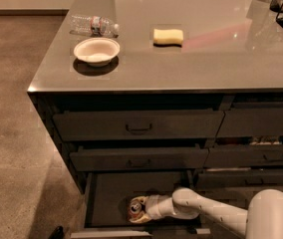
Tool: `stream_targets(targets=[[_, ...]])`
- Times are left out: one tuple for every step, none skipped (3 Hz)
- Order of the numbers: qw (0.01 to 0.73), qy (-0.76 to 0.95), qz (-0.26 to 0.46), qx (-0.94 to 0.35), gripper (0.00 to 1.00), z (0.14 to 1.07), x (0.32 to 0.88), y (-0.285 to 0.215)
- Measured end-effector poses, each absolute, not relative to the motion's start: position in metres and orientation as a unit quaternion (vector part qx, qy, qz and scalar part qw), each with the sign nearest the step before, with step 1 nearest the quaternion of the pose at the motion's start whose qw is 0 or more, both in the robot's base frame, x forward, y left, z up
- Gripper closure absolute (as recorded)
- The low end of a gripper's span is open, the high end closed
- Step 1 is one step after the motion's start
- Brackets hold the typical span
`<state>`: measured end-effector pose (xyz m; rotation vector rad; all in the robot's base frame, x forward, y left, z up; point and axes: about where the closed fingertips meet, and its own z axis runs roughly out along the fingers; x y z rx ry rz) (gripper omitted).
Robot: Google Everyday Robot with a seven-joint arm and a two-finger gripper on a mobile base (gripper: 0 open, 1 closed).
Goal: Place coke can into bottom drawer
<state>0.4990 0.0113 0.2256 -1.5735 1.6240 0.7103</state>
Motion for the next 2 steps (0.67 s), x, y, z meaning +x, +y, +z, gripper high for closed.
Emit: stream_targets(targets=[[0.370, 0.642, 0.257, -0.621, 0.27, 0.2107, 0.5056, 0.0210], [0.371, 0.642, 0.257, -0.620, 0.04, 0.2105, 0.5054, 0.0223]])
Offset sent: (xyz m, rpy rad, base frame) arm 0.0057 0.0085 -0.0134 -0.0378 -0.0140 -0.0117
